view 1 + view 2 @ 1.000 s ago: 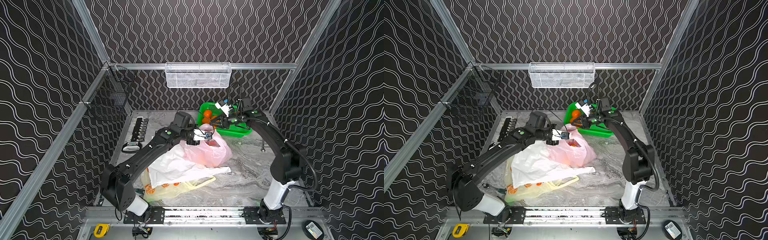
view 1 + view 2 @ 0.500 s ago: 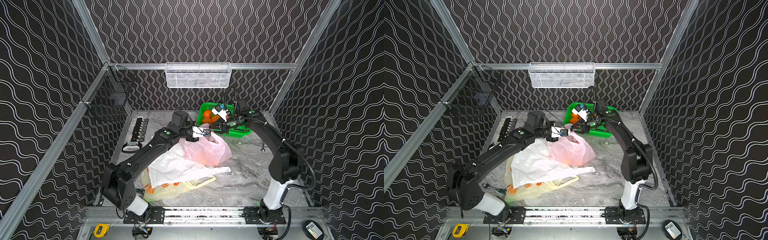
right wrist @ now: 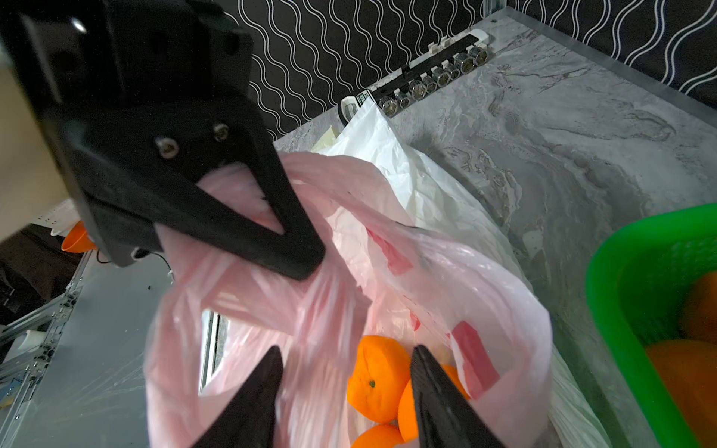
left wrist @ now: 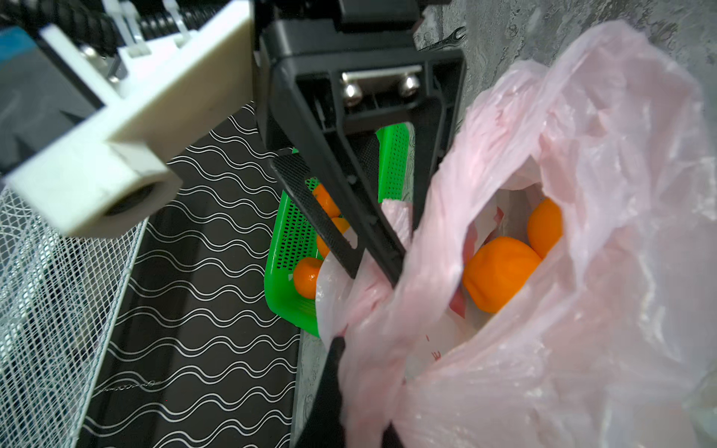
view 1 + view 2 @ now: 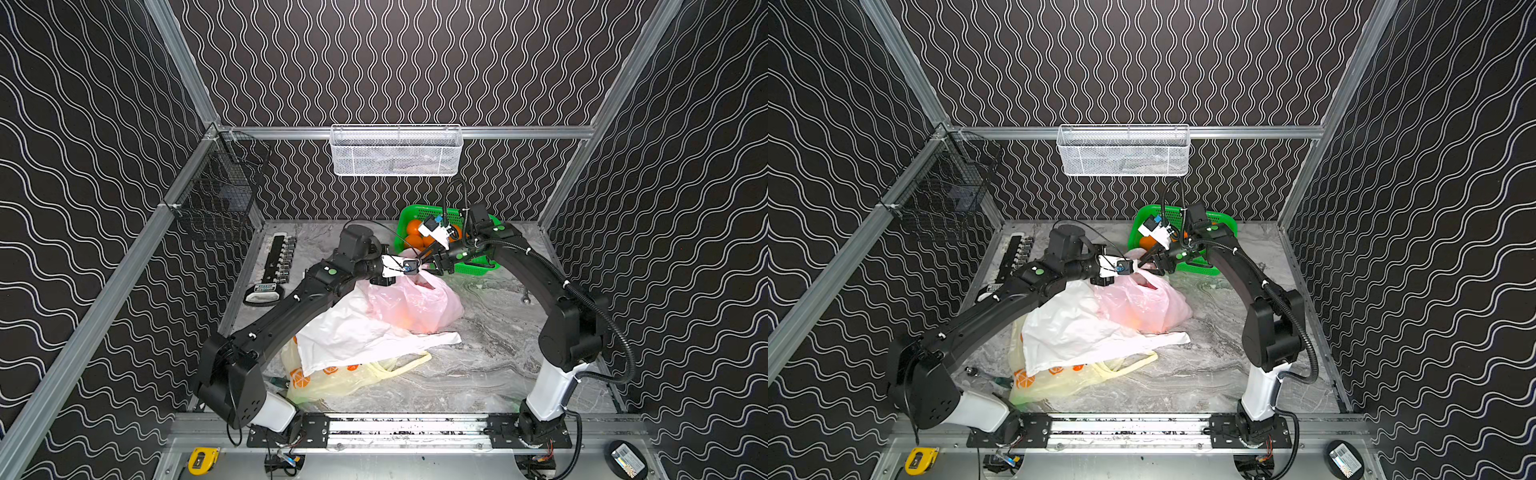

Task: Place the oranges into plastic bags & tie knots
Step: Tie the plastic bag at the center of the board.

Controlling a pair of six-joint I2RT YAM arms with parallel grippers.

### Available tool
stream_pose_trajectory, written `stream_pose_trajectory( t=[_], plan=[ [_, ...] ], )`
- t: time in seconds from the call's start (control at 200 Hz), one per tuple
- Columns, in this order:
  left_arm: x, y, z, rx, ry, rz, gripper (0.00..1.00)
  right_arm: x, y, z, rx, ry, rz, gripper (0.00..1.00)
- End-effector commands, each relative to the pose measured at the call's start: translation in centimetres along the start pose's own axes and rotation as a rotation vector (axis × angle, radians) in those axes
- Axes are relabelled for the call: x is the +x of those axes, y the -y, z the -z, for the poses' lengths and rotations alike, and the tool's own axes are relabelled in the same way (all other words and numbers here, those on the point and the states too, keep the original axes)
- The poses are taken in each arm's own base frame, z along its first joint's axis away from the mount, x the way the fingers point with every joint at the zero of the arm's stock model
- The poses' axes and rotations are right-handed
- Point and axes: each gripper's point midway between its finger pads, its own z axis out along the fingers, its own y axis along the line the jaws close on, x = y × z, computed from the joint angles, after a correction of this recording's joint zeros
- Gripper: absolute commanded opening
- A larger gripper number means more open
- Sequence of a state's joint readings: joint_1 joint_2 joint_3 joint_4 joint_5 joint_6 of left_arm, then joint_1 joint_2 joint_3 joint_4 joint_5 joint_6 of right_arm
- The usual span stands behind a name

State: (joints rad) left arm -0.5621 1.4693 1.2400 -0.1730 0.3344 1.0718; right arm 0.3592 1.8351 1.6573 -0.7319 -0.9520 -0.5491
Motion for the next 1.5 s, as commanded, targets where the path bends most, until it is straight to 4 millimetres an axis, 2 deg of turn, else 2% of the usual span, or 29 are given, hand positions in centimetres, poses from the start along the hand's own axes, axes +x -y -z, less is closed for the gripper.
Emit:
stream_pose_trajectory(
  t=[0.0, 0.075, 0.125, 0.25, 0.37, 0.505, 0.656, 0.836, 1.016, 1.096, 1.116, 1.231, 1.246, 1.321, 1.496],
  plan=[
    [-0.4, -0.5, 0.4, -0.028, 0.021, 0.011, 0.00, -1.8, -0.8, 1.4, 0.021, 0.066, 0.048, 0.57],
    [-0.3, -0.3, 0.5, -0.028, 0.018, 0.012, 0.00, -3.6, -1.5, 3.0, 0.054, 0.151, 0.077, 0.59],
    [-0.2, -0.2, 0.6, -0.033, 0.015, 0.012, 0.00, -4.7, -1.2, 4.2, 0.119, 0.204, 0.085, 0.61],
    [-0.4, -0.4, 0.9, -0.048, 0.024, 0.003, 0.00, -5.0, 0.7, 5.7, 0.262, 0.236, 0.059, 0.56],
    [-1.2, -0.3, 1.2, -0.036, 0.063, 0.003, 0.00, -3.9, 1.9, 4.7, 0.237, 0.136, 0.029, 0.50],
    [-1.3, -0.7, 1.3, -0.045, 0.081, -0.004, 0.00, -3.9, 2.8, 4.0, 0.215, 0.110, 0.021, 0.46],
    [-0.4, -0.6, 1.3, -0.045, 0.074, 0.006, 0.00, -4.5, 2.5, 4.2, 0.214, 0.138, 0.038, 0.43],
    [-0.9, -1.1, 1.8, -0.070, 0.111, -0.004, 0.00, -4.0, 2.7, 3.5, 0.177, 0.093, 0.043, 0.42],
    [-0.9, -1.2, 1.7, -0.069, 0.119, -0.015, 0.00, -3.5, 2.0, 0.7, 0.108, 0.020, 0.095, 0.46],
    [-0.8, -1.2, 1.6, -0.064, 0.113, -0.017, 0.00, -3.5, 1.8, 0.8, 0.104, 0.002, 0.104, 0.47],
    [-0.8, -1.1, 1.5, -0.063, 0.111, -0.020, 0.00, -2.6, 2.5, 0.1, 0.100, -0.021, 0.083, 0.48],
    [-0.6, -1.1, 1.5, -0.061, 0.102, -0.023, 0.00, -1.1, 3.1, -0.2, 0.130, -0.050, 0.067, 0.50],
    [-0.6, -1.1, 1.5, -0.061, 0.102, -0.023, 0.00, -1.6, 2.6, 0.4, 0.144, -0.039, 0.087, 0.50],
    [-0.7, -1.1, 1.5, -0.062, 0.103, -0.024, 0.00, -1.1, 2.1, 0.6, 0.146, -0.042, 0.089, 0.51],
    [-0.6, -1.0, 1.4, -0.058, 0.100, -0.020, 0.00, -0.4, 1.0, -0.1, 0.111, -0.052, 0.102, 0.59]
  ],
)
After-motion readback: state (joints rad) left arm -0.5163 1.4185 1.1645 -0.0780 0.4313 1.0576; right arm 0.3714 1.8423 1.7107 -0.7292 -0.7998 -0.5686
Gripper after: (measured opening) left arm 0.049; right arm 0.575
